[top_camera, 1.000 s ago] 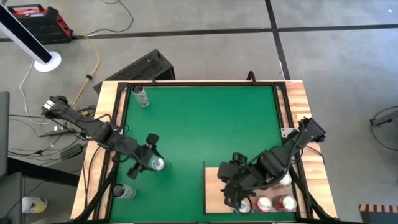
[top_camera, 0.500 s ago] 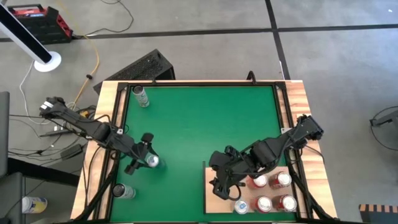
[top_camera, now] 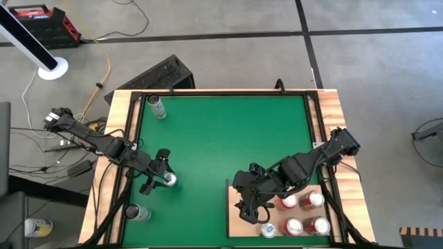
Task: Place canned beverage on shelf
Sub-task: Put the blue soda can on the shelf aligned with the other blue soda can
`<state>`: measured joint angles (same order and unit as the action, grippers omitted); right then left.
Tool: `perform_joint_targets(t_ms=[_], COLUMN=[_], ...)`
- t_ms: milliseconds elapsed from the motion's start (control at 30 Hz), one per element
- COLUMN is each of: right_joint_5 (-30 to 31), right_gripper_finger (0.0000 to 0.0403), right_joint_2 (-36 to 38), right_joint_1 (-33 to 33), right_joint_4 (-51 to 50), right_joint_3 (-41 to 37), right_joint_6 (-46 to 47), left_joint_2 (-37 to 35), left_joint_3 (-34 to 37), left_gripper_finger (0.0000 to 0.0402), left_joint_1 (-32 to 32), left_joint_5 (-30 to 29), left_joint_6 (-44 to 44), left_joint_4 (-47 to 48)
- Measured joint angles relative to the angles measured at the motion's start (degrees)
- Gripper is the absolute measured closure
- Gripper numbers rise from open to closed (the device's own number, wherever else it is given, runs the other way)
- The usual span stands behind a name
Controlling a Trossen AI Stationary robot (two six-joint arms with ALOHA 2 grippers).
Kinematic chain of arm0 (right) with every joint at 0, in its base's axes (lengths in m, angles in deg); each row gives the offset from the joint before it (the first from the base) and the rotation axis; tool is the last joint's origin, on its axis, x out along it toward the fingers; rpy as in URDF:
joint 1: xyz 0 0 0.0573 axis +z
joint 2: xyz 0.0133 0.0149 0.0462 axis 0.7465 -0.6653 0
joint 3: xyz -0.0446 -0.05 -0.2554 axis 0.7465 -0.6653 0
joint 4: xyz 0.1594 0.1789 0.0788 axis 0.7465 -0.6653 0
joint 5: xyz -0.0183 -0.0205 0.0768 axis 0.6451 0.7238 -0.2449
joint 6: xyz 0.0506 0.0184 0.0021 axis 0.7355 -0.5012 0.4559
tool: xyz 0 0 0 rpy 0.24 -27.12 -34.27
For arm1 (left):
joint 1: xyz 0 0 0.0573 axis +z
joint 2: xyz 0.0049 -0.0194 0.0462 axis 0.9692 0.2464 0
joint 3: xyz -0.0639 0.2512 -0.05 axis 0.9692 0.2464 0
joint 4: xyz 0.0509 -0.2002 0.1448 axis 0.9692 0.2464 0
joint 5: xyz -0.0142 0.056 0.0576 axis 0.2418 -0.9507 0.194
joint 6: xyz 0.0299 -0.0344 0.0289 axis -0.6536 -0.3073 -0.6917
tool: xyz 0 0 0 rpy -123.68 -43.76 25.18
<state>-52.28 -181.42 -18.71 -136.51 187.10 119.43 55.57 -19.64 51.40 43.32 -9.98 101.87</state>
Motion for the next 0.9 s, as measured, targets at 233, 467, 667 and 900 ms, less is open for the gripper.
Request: perform_joint_targets(t_ms=[233, 467, 667, 900], right_joint_5=[-0.8, -0.8, -0.9, -1.2], right_gripper_finger=[0.0091, 0.0091, 0.0091, 0.0091], right_joint_2=[0.0, 0.0, 0.0, 0.0], right_joint_1=[0.0, 0.0, 0.1, 0.7], right_joint_4=[-0.7, -0.8, -1.3, -2.4], right_joint_3=[0.0, 0.0, 0.0, 0.0], right_joint_6=[-1.2, -2.3, -2.8, -2.8], left_joint_2=[0.0, 0.0, -0.1, -0.1], left_joint_3=[0.0, 0.0, -0.1, -0.2], left_gripper_finger=[0.0129, 0.0109, 0.0086, 0.0053], left_joint_1=[0.0, 0.0, 0.0, 0.0], left_joint_5=[-1.8, -2.3, -2.3, -1.9], left_joint_6=[-0.7, -3.7, -2.8, 0.0], left_joint_4=[-0.3, -0.2, -0.2, -2.6])
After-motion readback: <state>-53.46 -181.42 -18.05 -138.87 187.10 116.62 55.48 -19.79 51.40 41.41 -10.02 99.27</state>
